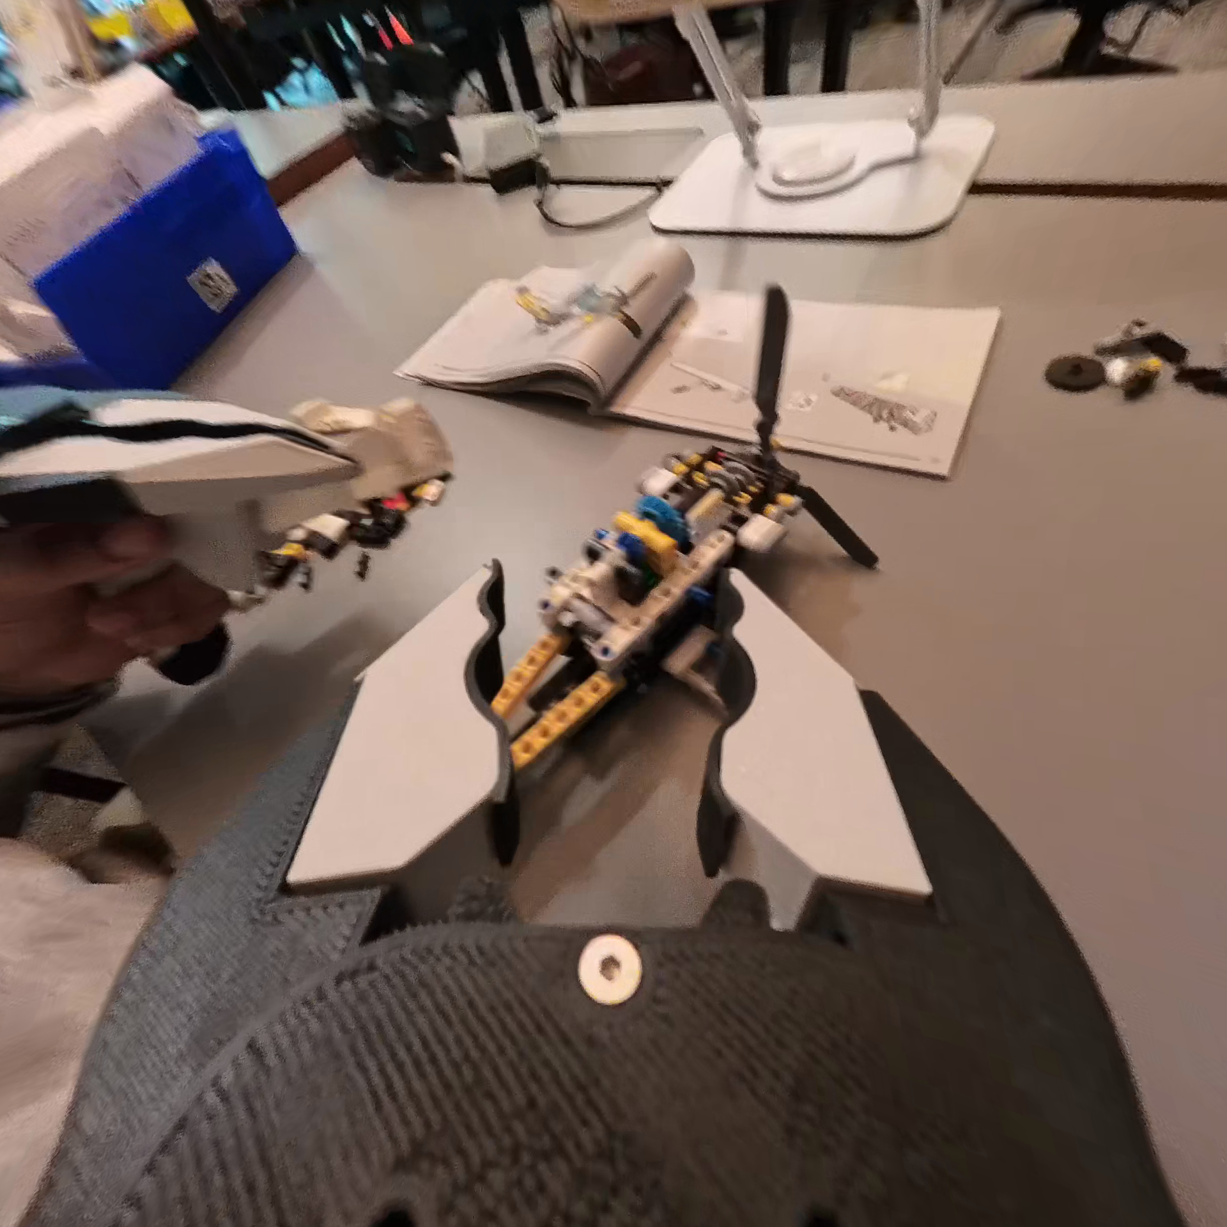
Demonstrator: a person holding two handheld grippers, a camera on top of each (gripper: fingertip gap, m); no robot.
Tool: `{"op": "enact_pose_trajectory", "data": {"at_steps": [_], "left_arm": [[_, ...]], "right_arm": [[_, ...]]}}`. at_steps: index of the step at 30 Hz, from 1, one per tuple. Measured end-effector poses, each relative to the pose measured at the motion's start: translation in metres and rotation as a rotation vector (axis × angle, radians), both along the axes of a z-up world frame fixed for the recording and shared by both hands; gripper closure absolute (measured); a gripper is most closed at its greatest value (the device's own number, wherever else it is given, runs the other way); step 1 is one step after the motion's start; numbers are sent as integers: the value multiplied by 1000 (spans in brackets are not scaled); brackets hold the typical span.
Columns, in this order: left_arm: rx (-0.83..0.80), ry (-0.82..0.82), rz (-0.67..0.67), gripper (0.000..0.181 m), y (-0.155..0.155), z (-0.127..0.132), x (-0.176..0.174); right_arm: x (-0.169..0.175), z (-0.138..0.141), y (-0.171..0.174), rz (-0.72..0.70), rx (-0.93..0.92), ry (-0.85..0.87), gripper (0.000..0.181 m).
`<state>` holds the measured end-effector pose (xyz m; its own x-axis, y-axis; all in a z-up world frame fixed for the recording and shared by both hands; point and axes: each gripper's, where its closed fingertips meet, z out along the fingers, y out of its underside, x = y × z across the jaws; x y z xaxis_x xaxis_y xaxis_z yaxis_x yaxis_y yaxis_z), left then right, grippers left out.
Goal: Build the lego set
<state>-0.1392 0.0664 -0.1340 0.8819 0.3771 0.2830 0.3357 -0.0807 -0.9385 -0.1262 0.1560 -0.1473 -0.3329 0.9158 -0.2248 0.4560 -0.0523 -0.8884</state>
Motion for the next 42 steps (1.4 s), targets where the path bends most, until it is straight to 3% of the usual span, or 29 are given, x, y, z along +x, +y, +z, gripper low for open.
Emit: {"op": "enact_pose_trajectory", "data": {"at_steps": [5, 10, 16, 22, 27, 34, 42], "left_arm": [[-3, 118, 47, 181, 8, 7, 8], [-74, 326, 170, 181, 7, 14, 5], [-197, 518, 200, 181, 10, 7, 7], [-368, 754, 208, 181, 17, 2, 14], [-453, 895, 212, 181, 20, 4, 22], [-508, 917, 268, 181, 12, 1, 11], [-503, 968, 305, 181, 7, 9, 11]], "right_arm": [[15, 38, -67, 209, -219, 71, 148], [15, 47, -88, 266, -398, 83, 159], [5, 48, -81, 183, -567, 64, 160], [4, 40, -90, 199, -677, 1, 160], [1, 38, -88, 183, -662, 10, 180], [3, 41, -86, 191, -681, 15, 181], [-2, 34, -90, 172, -649, -11, 165]]}}
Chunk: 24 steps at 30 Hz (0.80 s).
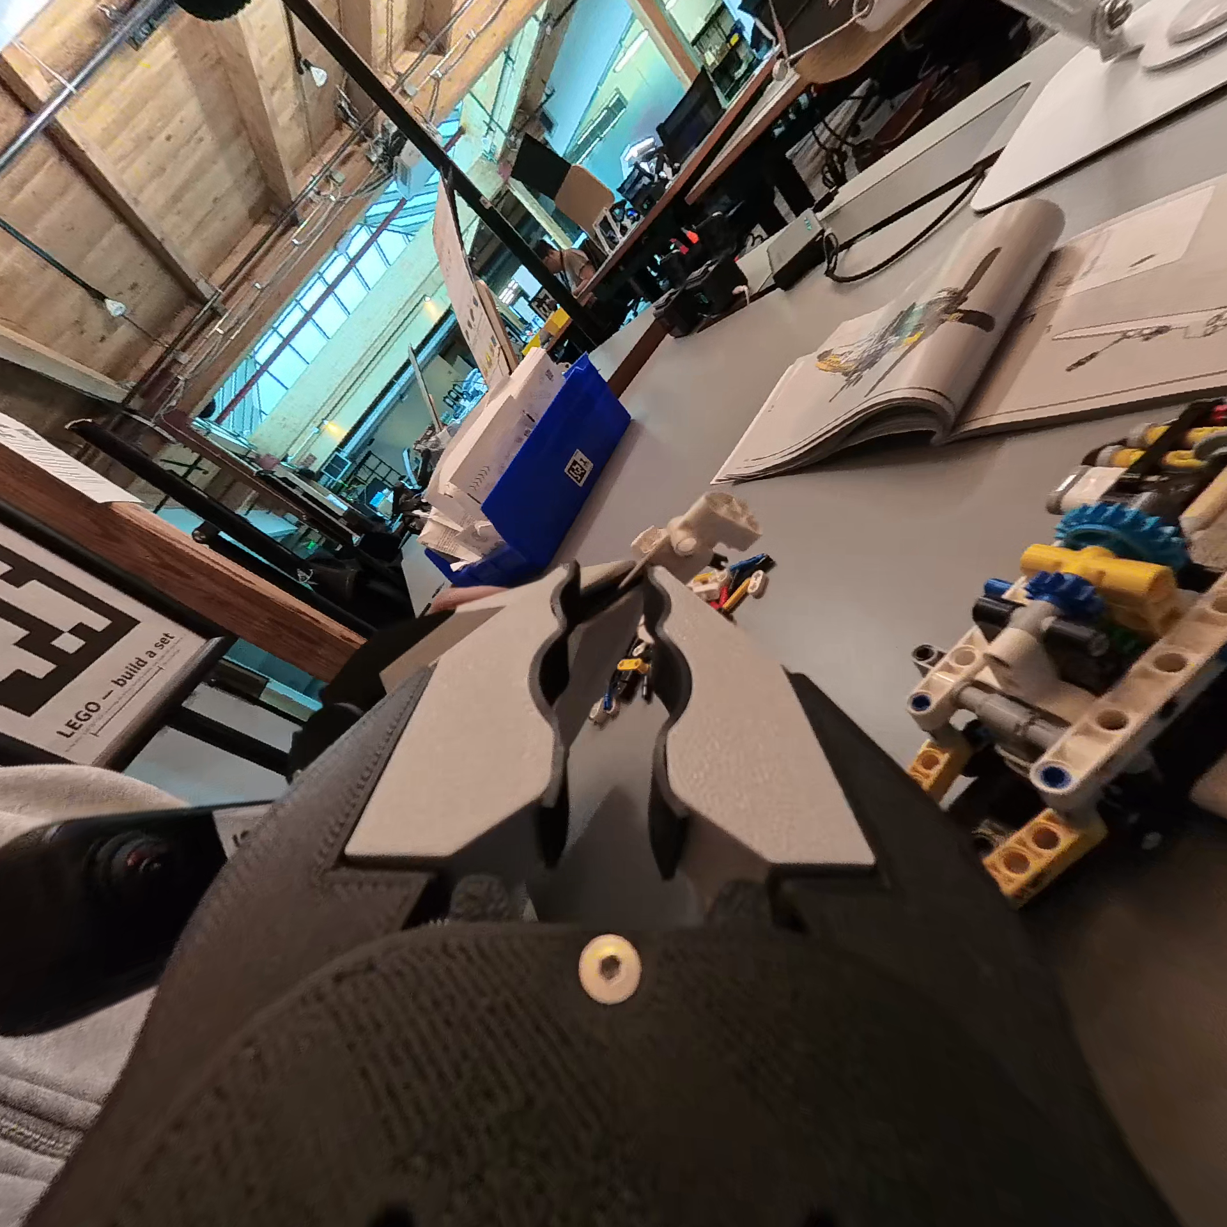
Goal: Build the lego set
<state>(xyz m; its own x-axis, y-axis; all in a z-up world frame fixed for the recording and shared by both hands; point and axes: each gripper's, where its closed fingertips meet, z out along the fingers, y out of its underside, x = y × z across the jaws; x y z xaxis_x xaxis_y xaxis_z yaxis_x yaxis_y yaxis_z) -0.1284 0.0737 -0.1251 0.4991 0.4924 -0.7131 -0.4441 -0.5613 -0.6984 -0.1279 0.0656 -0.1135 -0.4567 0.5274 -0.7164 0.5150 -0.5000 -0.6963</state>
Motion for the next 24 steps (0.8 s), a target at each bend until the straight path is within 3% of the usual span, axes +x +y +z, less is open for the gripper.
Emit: {"op": "enact_pose_trajectory", "data": {"at_steps": [22, 24], "left_arm": [[-72, 301, 8, 181, 4, 13, 14], [-38, 307, 8, 167, 4, 16, 16]], "right_arm": [[1, 5, 10, 3, -142, -22, 179], [1, 6, 12, 3, -138, -19, 180]]}}
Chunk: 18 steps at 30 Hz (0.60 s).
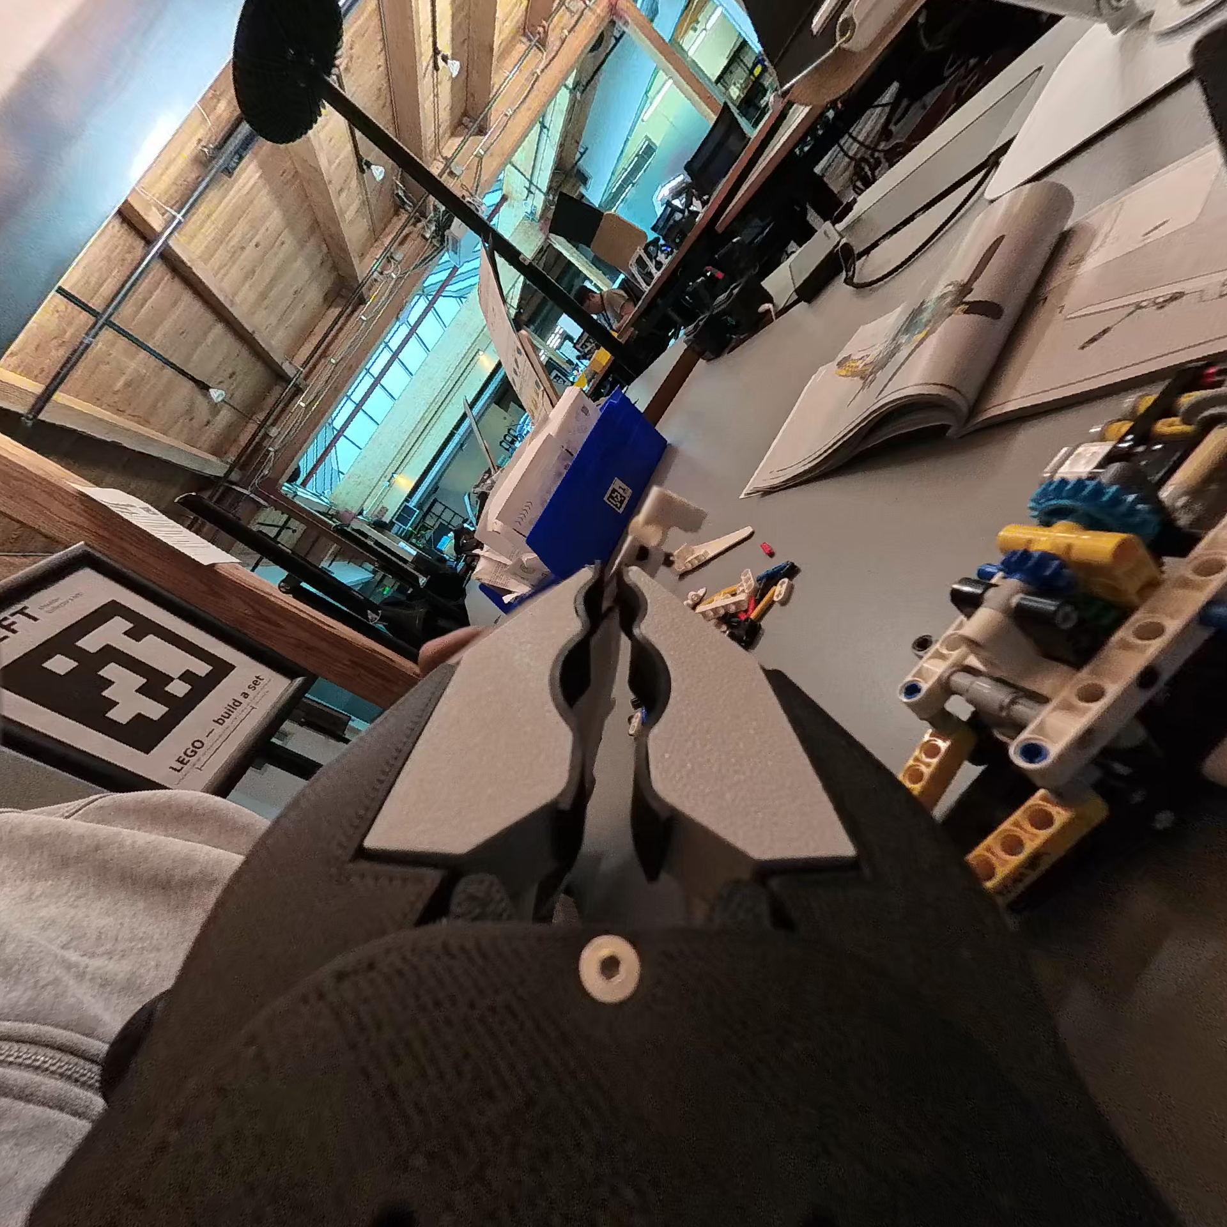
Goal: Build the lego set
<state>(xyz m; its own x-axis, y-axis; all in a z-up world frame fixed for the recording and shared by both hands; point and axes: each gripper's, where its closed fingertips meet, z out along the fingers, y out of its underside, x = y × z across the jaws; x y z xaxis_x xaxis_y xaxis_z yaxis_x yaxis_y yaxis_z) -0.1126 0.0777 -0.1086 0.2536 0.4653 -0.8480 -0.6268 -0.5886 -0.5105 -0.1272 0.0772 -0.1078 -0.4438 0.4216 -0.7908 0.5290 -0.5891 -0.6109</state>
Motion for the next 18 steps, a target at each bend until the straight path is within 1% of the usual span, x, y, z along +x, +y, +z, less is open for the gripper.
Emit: {"op": "enact_pose_trajectory", "data": {"at_steps": [1, 2, 5, 6, 8, 10, 12, 15, 17, 18], "left_arm": [[22, 0, -4, 158, 0, 2, 1], [39, -11, -11, 154, 1, 3, 2], [124, -94, -61, 146, 1, 6, 4], [157, -151, -89, 146, 1, 6, 5], [204, -322, -150, 146, 3, 1, 4], [283, -549, -219, 144, 5, -5, 1], [394, -848, -335, 139, 9, -11, 3], [548, -1328, -570, 134, 14, -11, 14], [641, -1589, -761, 137, 13, -2, 24], [681, -1687, -839, 140, 12, 2, 28]], "right_arm": [[0, 0, 2, -3, 5, 3, 181], [0, 1, 3, -5, 8, 7, 181], [-1, 1, 12, -25, 31, 17, 181], [-1, 1, 16, -35, 39, 22, 181], [0, 3, 26, -55, 47, 28, 181], [1, 6, 34, -61, 49, 42, 181], [4, 10, 38, -50, 54, 66, 181], [13, 19, 33, 23, 41, 102, 181], [18, 24, 27, 85, 4, 112, 181], [21, 26, 24, 114, -23, 112, 181]]}}
